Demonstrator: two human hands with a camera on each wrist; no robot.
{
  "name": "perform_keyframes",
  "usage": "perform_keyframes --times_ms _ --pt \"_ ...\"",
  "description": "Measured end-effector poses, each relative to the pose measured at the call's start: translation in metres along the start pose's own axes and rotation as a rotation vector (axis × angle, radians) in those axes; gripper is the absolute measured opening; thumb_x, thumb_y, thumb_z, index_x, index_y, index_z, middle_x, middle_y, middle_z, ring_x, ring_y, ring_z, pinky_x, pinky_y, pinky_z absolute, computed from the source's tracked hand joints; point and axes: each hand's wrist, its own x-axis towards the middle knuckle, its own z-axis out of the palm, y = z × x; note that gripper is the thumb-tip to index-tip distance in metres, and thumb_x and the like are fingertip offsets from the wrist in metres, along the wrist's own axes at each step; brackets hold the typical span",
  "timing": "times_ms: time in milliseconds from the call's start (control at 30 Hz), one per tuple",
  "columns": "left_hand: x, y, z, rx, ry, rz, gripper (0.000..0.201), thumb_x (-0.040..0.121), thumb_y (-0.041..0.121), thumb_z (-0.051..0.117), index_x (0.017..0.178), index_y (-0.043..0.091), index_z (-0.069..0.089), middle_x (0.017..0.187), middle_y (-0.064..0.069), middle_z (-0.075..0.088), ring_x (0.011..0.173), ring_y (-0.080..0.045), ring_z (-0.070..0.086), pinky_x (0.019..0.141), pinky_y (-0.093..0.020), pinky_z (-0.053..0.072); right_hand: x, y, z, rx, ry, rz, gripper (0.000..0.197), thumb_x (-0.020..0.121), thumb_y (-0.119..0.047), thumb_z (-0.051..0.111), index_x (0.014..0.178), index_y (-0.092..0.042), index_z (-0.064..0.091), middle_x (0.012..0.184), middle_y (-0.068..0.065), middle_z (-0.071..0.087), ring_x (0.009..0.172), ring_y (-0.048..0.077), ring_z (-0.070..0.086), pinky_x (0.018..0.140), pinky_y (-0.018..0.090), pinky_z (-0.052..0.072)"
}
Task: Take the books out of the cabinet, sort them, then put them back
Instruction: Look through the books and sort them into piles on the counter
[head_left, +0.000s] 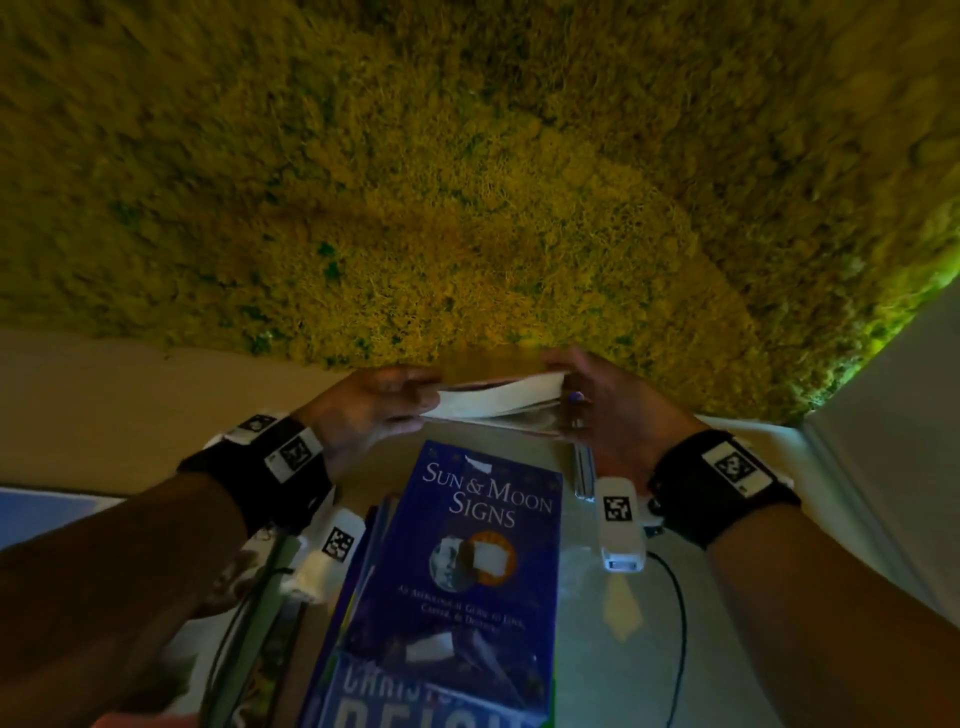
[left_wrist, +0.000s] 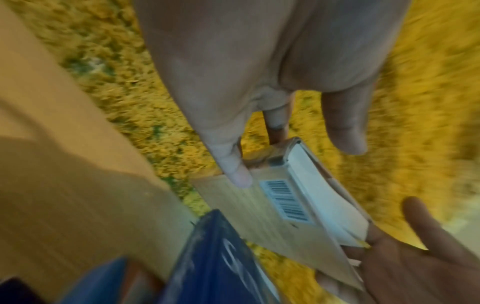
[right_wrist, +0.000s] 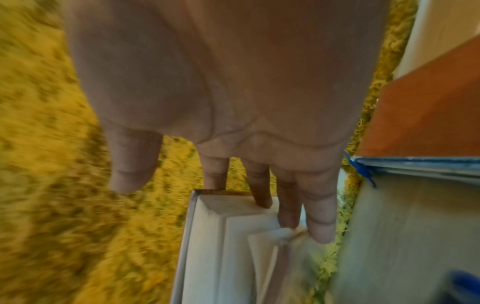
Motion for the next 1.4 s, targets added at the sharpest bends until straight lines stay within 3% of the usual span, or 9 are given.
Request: perform_keyframes --times_ms 167,333,433,533,767,967,1133,1267,1400 --pt "-0.081 -0.012 0.017 0.248 -0.052 0.104 0.031 0.087 0.025 0.073 0.115 0.037 0.068 0.104 0.032 0.070 0.097 0.008 0.066 0.078 -0.016 0.053 -0.076 0.031 -0.007 -0.017 -0.054 -0.033 0.084 0.053 -0.068 0.090 0.120 -0.019 0.075 0.119 0.009 0.074 0.109 0.027 0.070 0.099 0.048 0.053" --pt "-0.124 -0.058 0.005 0.387 -0.008 0.060 0.029 0.080 0.055 0.072 0.105 0.040 0.070 0.119 0.003 0.062 0.099 -0.003 0.066 0.084 -0.028 0.055 -0.130 0.086 0.015 -0.187 0.057 0.032 0.084 0.044 -0.079 0.085 0.106 -0.022 0.079 0.117 0.000 0.076 0.107 0.024 0.069 0.087 0.041 0.054" --pt "-0.127 -0.067 0.011 0.472 0.006 0.064 0.054 0.084 0.055 0.068 0.134 0.043 0.052 0.135 0.009 0.051 0.118 -0.013 0.058 0.096 -0.039 0.049 -0.129 0.098 0.038 -0.197 0.161 0.030 0.061 0.065 -0.063 0.082 0.117 -0.034 0.069 0.113 -0.002 0.073 0.108 0.020 0.065 0.078 0.034 0.054" --pt "-0.130 -0.070 0.022 0.478 -0.027 0.074 0.069 0.092 0.040 0.066 0.151 0.034 0.032 0.152 0.004 0.041 0.132 -0.017 0.048 0.097 -0.030 0.041 -0.124 0.106 0.055 -0.251 0.209 0.049 0.078 0.071 -0.057 0.083 0.140 -0.054 0.047 0.139 0.002 0.064 0.129 0.023 0.061 0.107 0.051 0.049" --pt "-0.159 -0.078 0.021 0.325 0.004 0.089 0.061 0.089 0.019 0.072 0.142 0.034 0.046 0.140 0.008 0.050 0.102 -0.007 0.058 0.074 -0.013 0.049 -0.152 0.109 0.072 -0.194 0.199 0.070 0.074 0.092 -0.019 0.077 0.149 -0.046 0.040 0.133 0.011 0.067 0.118 0.025 0.068 0.095 0.041 0.053" --pt "-0.197 -0.097 0.027 0.324 0.003 0.037 0.057 0.082 0.019 0.080 0.127 0.042 0.053 0.143 0.009 0.049 0.126 -0.016 0.054 0.087 -0.026 0.051 -0.179 0.127 0.067 -0.068 0.070 0.044 0.075 0.087 -0.009 0.079 0.147 -0.038 0.044 0.133 0.019 0.065 0.112 0.039 0.072 0.095 0.061 0.057" --pt "-0.210 -0.086 0.055 0.235 0.131 0.052 0.045 0.089 0.027 0.073 0.125 0.036 0.048 0.109 0.019 0.054 0.079 0.014 0.066 0.076 -0.022 0.059 -0.191 0.129 0.067 -0.127 0.006 0.005 0.063 0.088 -0.008 0.077 0.138 -0.031 0.047 0.134 0.009 0.064 0.119 0.029 0.067 0.100 0.051 0.058" --pt "-0.212 -0.100 0.066 0.108 0.154 -0.039 0.117 0.045 0.076 0.082 0.146 0.040 0.034 0.140 0.004 0.053 0.124 -0.013 0.058 0.112 -0.046 0.041 -0.196 0.138 0.063 -0.236 -0.024 -0.093 0.045 0.089 -0.004 0.075 0.125 -0.023 0.055 0.134 0.005 0.060 0.122 0.023 0.062 0.103 0.049 0.055" --pt "-0.214 -0.120 0.065 -0.024 0.260 -0.102 0.075 0.067 0.050 0.085 0.134 0.042 0.051 0.149 0.005 0.050 0.134 -0.014 0.050 0.112 -0.036 0.041 -0.195 0.143 0.060 -0.155 -0.052 -0.126 0.036 0.090 -0.003 0.073 0.122 -0.006 0.057 0.123 0.001 0.060 0.105 0.002 0.067 0.085 0.025 0.059"
